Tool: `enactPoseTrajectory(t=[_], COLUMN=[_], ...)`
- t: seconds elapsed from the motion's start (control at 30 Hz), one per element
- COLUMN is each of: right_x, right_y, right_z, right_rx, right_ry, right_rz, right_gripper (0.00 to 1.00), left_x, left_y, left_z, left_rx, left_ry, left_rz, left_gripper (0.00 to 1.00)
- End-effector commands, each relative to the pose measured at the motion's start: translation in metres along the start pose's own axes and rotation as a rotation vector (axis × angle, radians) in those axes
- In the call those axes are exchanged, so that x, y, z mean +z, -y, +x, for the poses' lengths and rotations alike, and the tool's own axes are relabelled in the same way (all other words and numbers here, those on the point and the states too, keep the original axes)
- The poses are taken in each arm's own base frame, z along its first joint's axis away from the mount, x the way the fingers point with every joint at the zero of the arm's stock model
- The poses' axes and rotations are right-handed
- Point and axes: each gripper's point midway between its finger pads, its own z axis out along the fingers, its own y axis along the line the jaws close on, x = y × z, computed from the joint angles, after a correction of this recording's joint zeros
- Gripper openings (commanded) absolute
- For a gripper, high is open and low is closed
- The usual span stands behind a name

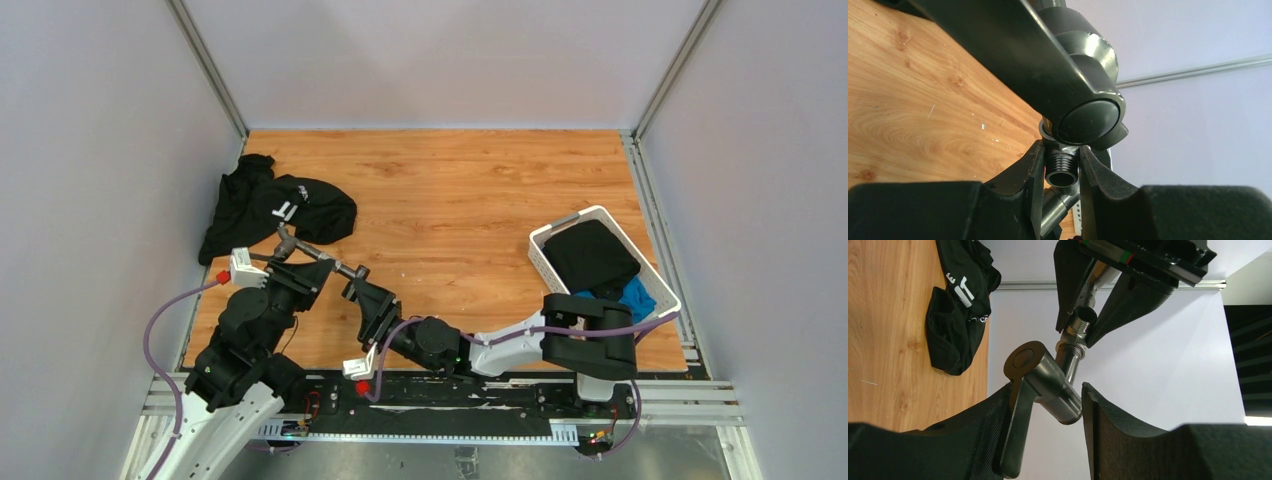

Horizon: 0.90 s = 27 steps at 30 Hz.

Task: Install the water faucets
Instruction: Screw the water faucet onto the adaptor.

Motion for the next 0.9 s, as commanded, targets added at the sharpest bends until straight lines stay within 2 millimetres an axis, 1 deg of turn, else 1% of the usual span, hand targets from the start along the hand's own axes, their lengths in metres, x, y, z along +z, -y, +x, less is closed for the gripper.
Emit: enactPoseTrajectory(t=[0.0, 0.1, 0.2, 0.3, 0.43, 0.57, 0.67, 0.7, 0.83, 0.87], right_x=[0.005, 0.007, 0.008, 0.009, 0.006, 0.0, -0.004, -0.005, -0.009, -0.01], right_y=[0.008, 0.006, 0.009, 0.014, 0.022, 0.039, 0.053, 0.057, 0.071, 0.075], right_z=[-0.005, -0.003, -0.002, -0.001, -0.001, -0.005, -0.012, -0.014, -0.028, -0.024], right_rx=[0.046, 0.074, 0.139, 0.239, 0.426, 0.701, 0.966, 1.092, 1.425, 1.502], right_ry=[-0.01, -0.018, -0.025, -0.026, -0.017, 0.026, 0.108, 0.14, 0.312, 0.336], right_rz=[0.052, 0.052, 0.063, 0.065, 0.086, 0.116, 0.107, 0.096, -0.005, -0.018], right_gripper=[0.49, 0.43, 0.36, 0.29, 0.25, 0.24, 0.23, 0.22, 0.21, 0.21], left_x=[-0.009, -0.009, -0.01, -0.009, -0.009, -0.008, -0.008, -0.008, -0.007, -0.007], left_y=[0.038, 0.037, 0.037, 0.037, 0.037, 0.036, 0.037, 0.037, 0.039, 0.039], left_z=[-0.022, -0.022, -0.022, -0.022, -0.021, -0.02, -0.02, -0.02, -0.018, -0.017], left_rx=[-0.048, -0.048, -0.048, -0.048, -0.051, -0.053, -0.056, -0.057, -0.057, -0.054], left_ry=[0.069, 0.068, 0.069, 0.068, 0.066, 0.064, 0.064, 0.062, 0.056, 0.053], left_rz=[0.124, 0.121, 0.121, 0.122, 0.123, 0.122, 0.126, 0.129, 0.139, 0.141], left_gripper=[0.0, 0.0, 0.0, 0.0, 0.0, 0.0, 0.0, 0.0, 0.0, 0.0])
